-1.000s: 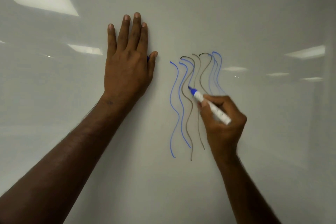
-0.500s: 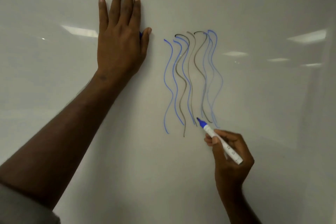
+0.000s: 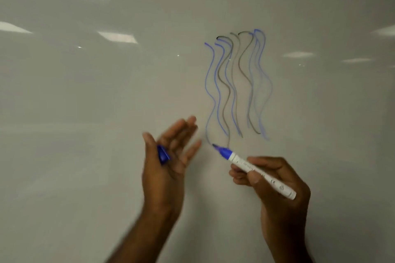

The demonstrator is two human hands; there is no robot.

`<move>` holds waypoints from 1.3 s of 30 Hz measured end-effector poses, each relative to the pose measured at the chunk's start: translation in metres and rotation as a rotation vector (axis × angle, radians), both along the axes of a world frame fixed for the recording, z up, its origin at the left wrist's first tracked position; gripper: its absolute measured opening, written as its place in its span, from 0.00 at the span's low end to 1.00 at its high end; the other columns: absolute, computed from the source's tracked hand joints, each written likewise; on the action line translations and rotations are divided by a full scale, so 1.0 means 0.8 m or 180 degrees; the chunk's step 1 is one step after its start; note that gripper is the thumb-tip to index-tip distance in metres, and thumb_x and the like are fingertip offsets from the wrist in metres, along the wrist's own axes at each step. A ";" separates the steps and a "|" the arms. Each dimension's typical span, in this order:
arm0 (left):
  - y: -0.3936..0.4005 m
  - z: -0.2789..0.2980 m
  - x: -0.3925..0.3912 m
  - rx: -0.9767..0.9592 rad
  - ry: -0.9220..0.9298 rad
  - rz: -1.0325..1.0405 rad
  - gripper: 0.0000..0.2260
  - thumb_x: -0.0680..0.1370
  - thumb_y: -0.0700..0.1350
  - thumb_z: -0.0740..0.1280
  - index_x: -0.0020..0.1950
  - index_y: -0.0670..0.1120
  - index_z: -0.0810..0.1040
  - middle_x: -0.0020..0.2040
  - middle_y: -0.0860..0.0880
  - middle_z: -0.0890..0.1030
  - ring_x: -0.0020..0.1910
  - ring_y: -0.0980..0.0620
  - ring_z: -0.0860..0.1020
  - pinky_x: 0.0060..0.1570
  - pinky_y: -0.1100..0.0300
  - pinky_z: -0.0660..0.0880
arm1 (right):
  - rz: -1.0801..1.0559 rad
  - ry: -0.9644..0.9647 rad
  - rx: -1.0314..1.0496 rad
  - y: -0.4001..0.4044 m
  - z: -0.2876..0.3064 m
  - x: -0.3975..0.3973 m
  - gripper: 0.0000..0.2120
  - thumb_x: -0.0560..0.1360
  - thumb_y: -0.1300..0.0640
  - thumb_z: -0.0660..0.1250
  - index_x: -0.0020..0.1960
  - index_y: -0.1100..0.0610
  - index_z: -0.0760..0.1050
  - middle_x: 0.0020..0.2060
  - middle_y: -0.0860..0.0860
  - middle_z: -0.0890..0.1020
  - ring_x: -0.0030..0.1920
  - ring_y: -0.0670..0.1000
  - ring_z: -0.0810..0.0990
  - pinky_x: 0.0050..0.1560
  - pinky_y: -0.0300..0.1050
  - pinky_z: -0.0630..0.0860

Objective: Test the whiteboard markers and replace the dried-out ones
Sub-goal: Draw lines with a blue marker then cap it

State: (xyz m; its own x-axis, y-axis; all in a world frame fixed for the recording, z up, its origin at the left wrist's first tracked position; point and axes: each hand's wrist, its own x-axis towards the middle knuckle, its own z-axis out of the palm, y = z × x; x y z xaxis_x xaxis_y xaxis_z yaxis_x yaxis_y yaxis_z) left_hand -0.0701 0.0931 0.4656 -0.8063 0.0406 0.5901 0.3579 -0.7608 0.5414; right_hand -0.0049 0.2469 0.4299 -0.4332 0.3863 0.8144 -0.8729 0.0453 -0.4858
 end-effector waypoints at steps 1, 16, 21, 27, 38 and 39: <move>0.005 -0.021 0.006 0.0124 -0.0352 -0.0288 0.31 0.81 0.62 0.49 0.66 0.39 0.75 0.65 0.40 0.80 0.68 0.42 0.77 0.68 0.41 0.72 | -0.0035 -0.0037 0.0221 -0.005 -0.012 0.004 0.08 0.68 0.56 0.73 0.47 0.55 0.83 0.38 0.57 0.87 0.38 0.60 0.87 0.39 0.53 0.84; 0.023 -0.074 0.030 0.0640 -0.0946 -0.0851 0.32 0.78 0.65 0.51 0.73 0.47 0.73 0.69 0.44 0.77 0.68 0.41 0.76 0.67 0.38 0.68 | -0.0746 -0.0186 0.1531 -0.030 -0.063 0.008 0.19 0.75 0.39 0.68 0.50 0.55 0.82 0.47 0.40 0.85 0.43 0.41 0.85 0.38 0.30 0.79; 0.024 -0.074 0.027 0.0493 -0.0863 -0.0726 0.32 0.77 0.65 0.50 0.73 0.49 0.72 0.68 0.45 0.78 0.67 0.42 0.77 0.67 0.38 0.69 | -0.0759 -0.0232 0.1526 -0.029 -0.061 0.003 0.17 0.75 0.38 0.68 0.51 0.51 0.81 0.48 0.36 0.84 0.43 0.40 0.84 0.39 0.29 0.79; 0.025 -0.080 0.023 0.0104 -0.0700 -0.0483 0.29 0.77 0.64 0.50 0.66 0.50 0.76 0.64 0.41 0.81 0.64 0.39 0.79 0.65 0.42 0.74 | -0.0723 -0.0309 0.1559 -0.032 -0.057 -0.007 0.13 0.74 0.41 0.70 0.54 0.47 0.81 0.49 0.33 0.83 0.44 0.39 0.85 0.42 0.30 0.80; 0.030 -0.099 0.008 -0.0188 -0.0414 -0.0419 0.26 0.81 0.56 0.49 0.39 0.47 0.82 0.48 0.36 0.86 0.63 0.35 0.79 0.59 0.52 0.78 | -0.0236 -0.1018 0.0292 -0.060 -0.082 -0.018 0.16 0.70 0.43 0.68 0.44 0.55 0.83 0.33 0.47 0.86 0.21 0.50 0.77 0.22 0.36 0.72; 0.029 -0.101 0.006 -0.0150 -0.0406 -0.0501 0.26 0.81 0.55 0.49 0.38 0.47 0.82 0.47 0.36 0.86 0.63 0.34 0.79 0.60 0.51 0.77 | -0.0159 -0.1093 0.0225 -0.061 -0.082 -0.019 0.16 0.69 0.42 0.68 0.44 0.55 0.83 0.34 0.48 0.86 0.22 0.52 0.78 0.22 0.37 0.72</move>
State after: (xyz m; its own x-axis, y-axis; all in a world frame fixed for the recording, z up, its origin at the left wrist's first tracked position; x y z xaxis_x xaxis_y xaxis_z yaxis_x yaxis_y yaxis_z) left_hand -0.0651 0.1162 0.3849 -0.8558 0.1971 0.4783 0.1630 -0.7747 0.6110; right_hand -0.0199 0.1982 0.3641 -0.6683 0.3617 0.6501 -0.6551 0.1278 -0.7446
